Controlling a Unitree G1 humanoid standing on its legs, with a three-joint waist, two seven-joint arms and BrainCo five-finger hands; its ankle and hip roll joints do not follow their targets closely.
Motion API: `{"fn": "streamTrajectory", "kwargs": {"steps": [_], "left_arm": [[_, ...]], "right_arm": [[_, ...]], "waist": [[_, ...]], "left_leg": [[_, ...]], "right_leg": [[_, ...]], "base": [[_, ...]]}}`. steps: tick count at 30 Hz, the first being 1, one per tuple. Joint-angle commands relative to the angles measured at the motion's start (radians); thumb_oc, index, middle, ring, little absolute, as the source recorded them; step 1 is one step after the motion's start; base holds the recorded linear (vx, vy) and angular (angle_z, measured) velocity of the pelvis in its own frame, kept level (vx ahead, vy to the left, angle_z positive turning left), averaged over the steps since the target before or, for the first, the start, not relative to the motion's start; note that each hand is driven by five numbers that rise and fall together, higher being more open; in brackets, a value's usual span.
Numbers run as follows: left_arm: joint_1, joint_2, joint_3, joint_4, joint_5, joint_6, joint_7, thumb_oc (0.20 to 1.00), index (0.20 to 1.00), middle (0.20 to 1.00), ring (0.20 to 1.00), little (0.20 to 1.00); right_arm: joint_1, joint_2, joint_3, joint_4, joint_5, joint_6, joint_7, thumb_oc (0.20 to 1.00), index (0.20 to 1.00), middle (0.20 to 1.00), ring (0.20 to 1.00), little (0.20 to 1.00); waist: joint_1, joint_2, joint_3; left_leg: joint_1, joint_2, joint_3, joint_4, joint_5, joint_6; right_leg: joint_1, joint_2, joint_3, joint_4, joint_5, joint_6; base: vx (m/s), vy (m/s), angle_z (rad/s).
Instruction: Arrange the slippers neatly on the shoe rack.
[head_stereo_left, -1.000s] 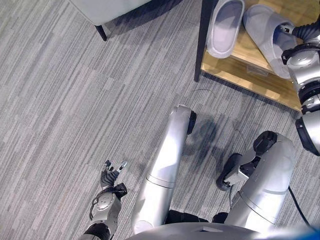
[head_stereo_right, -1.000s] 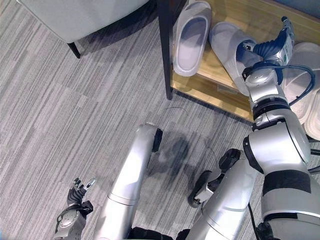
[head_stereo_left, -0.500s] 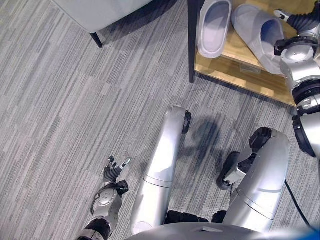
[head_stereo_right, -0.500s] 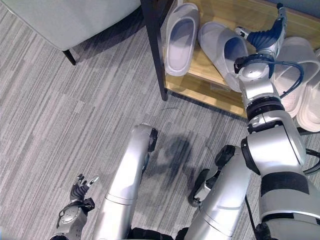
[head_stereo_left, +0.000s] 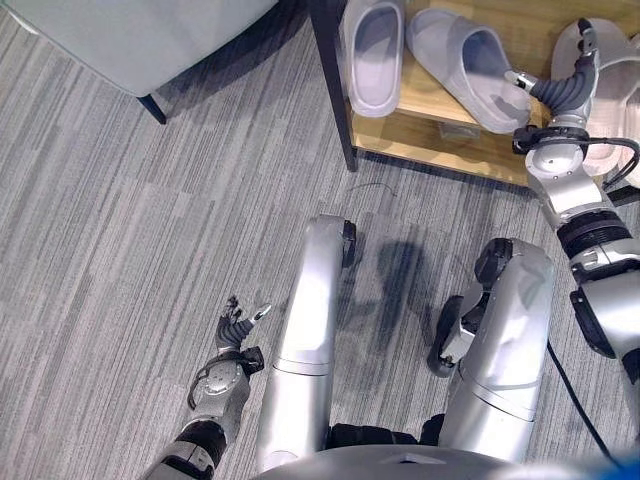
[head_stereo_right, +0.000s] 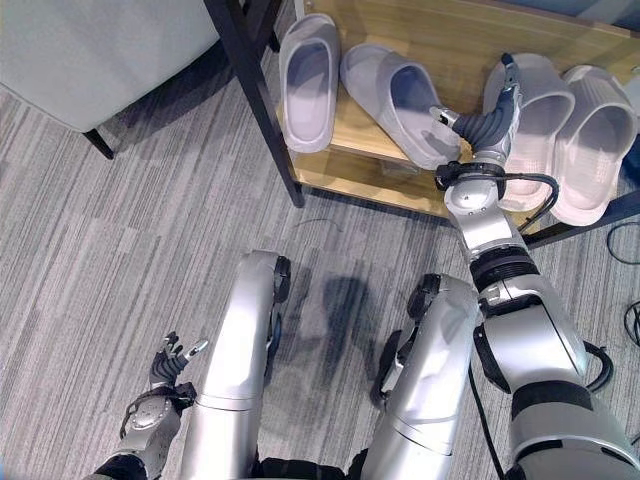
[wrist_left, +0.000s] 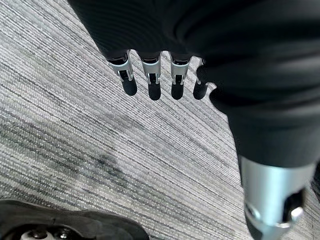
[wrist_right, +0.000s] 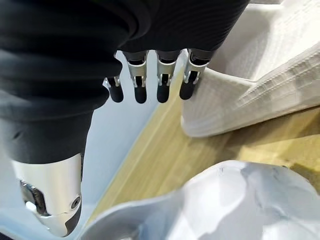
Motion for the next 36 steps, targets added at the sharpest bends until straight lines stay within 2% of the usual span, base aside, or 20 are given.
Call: {"fn": "streamTrajectory", "kwargs": {"steps": [1,7,17,36], "left_arm": [[0.022,-0.012,-0.031,-0.015,0.044,-0.016,0.025,1.0,1.0,1.0,1.0,1.0],[-0.012,-0.022,-0.03,-0.01,0.051,-0.019,0.037,1.0,1.0,1.0,1.0,1.0],[-0.039,-0.018,-0.018,0.007,0.107,-0.015,0.054,1.0,1.0,1.0,1.0,1.0],[-0.065,-0.029,0.011,0.038,0.156,-0.002,0.072,1.0,1.0,1.0,1.0,1.0]], "right_arm": [[-0.015,0.005,0.004,-0.136,0.01,-0.083,0.014,1.0,1.0,1.0,1.0,1.0],[0.037,0.023,0.011,-0.251,0.022,-0.105,0.037,1.0,1.0,1.0,1.0,1.0],[0.138,0.053,-0.019,-0.333,-0.045,-0.086,0.043,1.0,1.0,1.0,1.0,1.0],[0.352,0.157,-0.038,-0.564,-0.054,-0.102,0.107,1.0,1.0,1.0,1.0,1.0]], "waist": [[0.05,-0.022,-0.02],[0.038,-0.034,-0.02],[0.023,-0.049,-0.02],[0.005,-0.058,-0.02]], "left_leg": [[-0.052,-0.026,0.003,-0.021,0.014,0.063],[-0.052,-0.023,0.008,-0.028,0.013,0.067],[-0.052,-0.024,0.01,-0.03,0.008,0.068],[-0.052,-0.028,0.008,-0.009,0.002,0.065]], "right_leg": [[0.045,0.005,0.087,0.078,0.073,-0.145],[0.035,0.014,0.092,0.072,0.079,-0.145],[0.038,0.019,0.094,0.07,0.084,-0.139],[0.049,0.026,0.094,0.089,0.09,-0.13]], "base": [[-0.04,-0.017,-0.08],[-0.01,-0.002,-0.02],[0.0,0.002,-0.01],[0.0,0.0,0.0]]}}
